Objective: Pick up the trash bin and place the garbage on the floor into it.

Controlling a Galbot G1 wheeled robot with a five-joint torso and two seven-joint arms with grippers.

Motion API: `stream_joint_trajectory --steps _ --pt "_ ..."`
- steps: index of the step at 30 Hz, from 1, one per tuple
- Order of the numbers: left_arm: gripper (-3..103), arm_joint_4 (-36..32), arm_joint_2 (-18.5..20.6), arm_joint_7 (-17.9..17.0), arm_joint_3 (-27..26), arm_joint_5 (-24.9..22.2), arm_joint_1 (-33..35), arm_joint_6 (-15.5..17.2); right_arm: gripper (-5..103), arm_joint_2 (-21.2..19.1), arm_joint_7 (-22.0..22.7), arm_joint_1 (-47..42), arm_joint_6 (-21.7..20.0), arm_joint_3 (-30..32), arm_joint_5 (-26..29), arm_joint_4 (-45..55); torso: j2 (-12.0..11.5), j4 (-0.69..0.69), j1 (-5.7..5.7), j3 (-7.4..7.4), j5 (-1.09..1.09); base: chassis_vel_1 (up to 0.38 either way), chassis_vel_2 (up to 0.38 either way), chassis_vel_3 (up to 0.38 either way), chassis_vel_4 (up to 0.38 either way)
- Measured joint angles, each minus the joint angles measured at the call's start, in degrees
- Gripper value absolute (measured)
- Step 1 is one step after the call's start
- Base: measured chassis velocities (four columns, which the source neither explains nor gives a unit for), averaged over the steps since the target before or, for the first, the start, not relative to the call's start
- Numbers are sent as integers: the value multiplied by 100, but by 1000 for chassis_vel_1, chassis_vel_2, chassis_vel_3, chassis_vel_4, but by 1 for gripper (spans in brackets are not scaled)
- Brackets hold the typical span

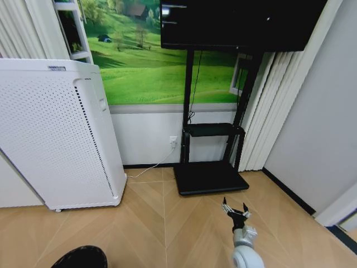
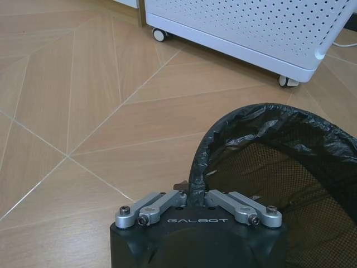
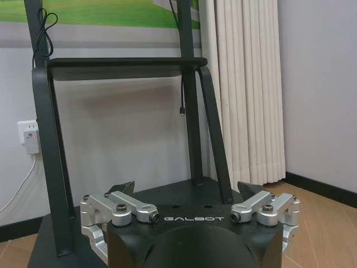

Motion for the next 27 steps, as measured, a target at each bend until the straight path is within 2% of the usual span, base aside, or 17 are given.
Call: stream_joint_trajectory --steps 10,13,16,18,19,27 --pt "4 143 36 161 -36 121 1 -74 100 33 15 -58 -1 -41 -34 -14 0 0 0 0 0 0 0 0 0" --pt "4 304 42 343 -32 254 -40 -90 100 35 17 -74 0 -61 -61 13 0 0 0 0 1 0 0 0 0" --pt "4 458 44 682 14 493 -64 -92 100 27 30 -106 0 -80 -73 65 0 0 0 0 0 0 0 0 0" --pt "4 482 42 729 21 523 -71 -94 100 27 30 -115 0 -79 -75 71 0 0 0 0 0 0 0 0 0" --pt "4 504 36 957 14 593 -27 -95 100 15 34 -140 0 -80 -60 76 0 -1 0 0 0 0 0 0 0" --pt "4 514 26 1084 -67 780 51 -151 100 66 48 -96 -6 -69 -26 71 0 0 0 0 0 0 0 0 0"
